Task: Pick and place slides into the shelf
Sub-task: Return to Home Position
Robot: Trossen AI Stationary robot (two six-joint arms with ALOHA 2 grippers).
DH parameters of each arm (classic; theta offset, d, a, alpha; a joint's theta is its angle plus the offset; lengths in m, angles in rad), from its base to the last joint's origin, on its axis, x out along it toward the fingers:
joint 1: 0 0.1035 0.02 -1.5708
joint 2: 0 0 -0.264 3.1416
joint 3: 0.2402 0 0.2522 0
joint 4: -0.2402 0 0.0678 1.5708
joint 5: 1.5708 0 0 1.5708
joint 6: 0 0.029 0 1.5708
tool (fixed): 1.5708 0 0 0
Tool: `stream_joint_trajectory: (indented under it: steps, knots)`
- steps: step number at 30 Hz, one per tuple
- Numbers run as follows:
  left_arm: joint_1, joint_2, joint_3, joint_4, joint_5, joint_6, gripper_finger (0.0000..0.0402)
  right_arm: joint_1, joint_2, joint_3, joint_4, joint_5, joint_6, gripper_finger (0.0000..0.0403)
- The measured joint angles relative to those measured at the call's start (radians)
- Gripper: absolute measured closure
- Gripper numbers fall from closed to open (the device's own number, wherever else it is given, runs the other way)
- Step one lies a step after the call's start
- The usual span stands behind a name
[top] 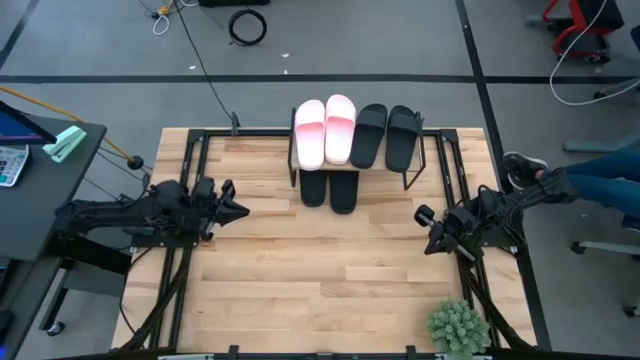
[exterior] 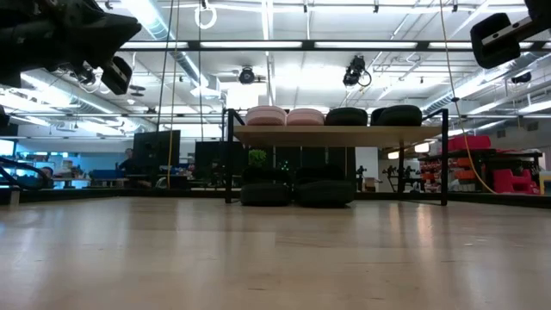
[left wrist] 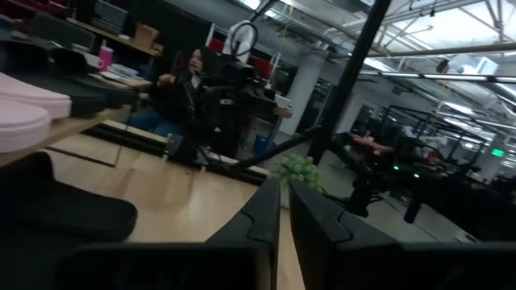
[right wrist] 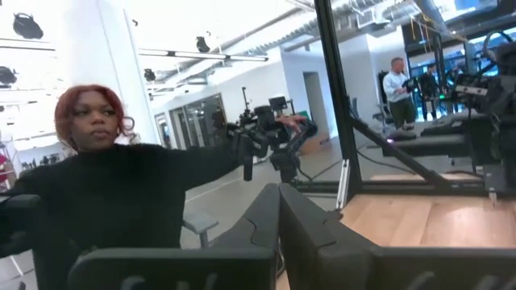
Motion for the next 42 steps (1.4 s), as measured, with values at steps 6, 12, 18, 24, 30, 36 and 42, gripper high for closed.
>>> stream_joint_trajectory:
  steps: [6, 12, 18, 24, 30, 36, 42]
  knots:
    - [-0.037, -0.003, 0.0, -0.001, 0.0, 0.0, 0.0376, 0.0, -0.047, -0.014, -0.036, 0.0, 0.0, 0.0389]
    - [-0.047, -0.058, 0.0, -0.003, 0.0, 0.0, 0.037, 0.0, -0.076, -0.014, -0.097, 0.0, 0.001, 0.0389]
    - [-0.047, -0.116, 0.0, -0.001, 0.0, 0.0, 0.0363, 0.0, -0.074, -0.015, -0.1, 0.0, 0.0, 0.0389]
    - [-0.046, -0.123, 0.0, -0.002, 0.0, 0.0, 0.037, 0.0, -0.074, -0.015, -0.1, 0.0, 0.0, 0.0389]
    - [-0.046, -0.123, 0.0, -0.002, 0.0, 0.0, 0.0376, 0.0, -0.074, -0.015, -0.1, 0.0, 0.0, 0.0389]
    - [-0.046, -0.123, 0.0, -0.002, 0.0, 0.0, 0.0368, 0.0, -0.074, -0.015, -0.1, 0.0, 0.0, 0.0389]
    - [-0.046, -0.123, 0.0, -0.002, 0.0, 0.0, 0.0363, 0.0, -0.074, -0.016, -0.1, 0.0, 0.0, 0.0389]
